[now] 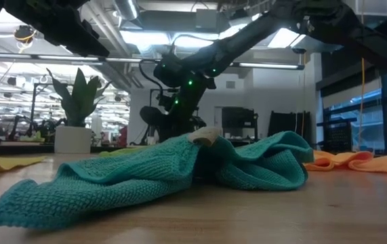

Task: Roll microfiber towels into tight, uniform cylinder then place into a basket
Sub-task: Roll the green microfiber towel

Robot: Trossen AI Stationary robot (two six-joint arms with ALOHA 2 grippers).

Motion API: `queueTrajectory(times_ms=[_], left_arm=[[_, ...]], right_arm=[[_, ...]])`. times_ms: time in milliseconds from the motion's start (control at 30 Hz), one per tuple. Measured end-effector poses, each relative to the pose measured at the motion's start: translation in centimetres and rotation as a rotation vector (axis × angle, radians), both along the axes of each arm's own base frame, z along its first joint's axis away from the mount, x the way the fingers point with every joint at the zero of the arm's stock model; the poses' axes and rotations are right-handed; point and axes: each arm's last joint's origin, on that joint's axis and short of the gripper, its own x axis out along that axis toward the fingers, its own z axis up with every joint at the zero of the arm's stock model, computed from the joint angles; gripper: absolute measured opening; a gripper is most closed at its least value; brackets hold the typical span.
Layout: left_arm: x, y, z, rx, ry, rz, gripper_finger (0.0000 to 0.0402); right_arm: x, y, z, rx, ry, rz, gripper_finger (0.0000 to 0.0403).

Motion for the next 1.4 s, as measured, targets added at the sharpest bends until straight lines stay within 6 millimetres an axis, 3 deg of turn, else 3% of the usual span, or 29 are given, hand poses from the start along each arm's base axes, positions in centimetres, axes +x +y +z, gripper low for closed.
queueTrajectory(times_ms=[267,467,733,1033,1400], left_arm=[[0.0,0.0,0.0,-0.002,0.0,-0.004,0.0025],[0.0,0.0,0.0,-0.002,0.0,-0.004,0.0025],[0.0,-0.1,0.0,-0.002,0.0,-0.005,0.0025],[-0.1,0.0,-0.1,-0.022,0.007,0.008,0.0025],[-0.2,-0.5,-0.1,-0.037,0.011,0.0,0.0025]], right_arm=[[-0.1,0.0,0.0,-0.013,0.022,0.02,0.0069],[-0.2,-0.1,0.0,-0.064,0.065,0.045,0.0011],[-0.1,0.3,0.3,-0.098,0.1,0.102,0.0004],[0.6,1.0,4.2,-0.157,0.13,0.201,0.0003],[-0.6,1.3,7.7,-0.22,0.373,0.34,0.0002]])
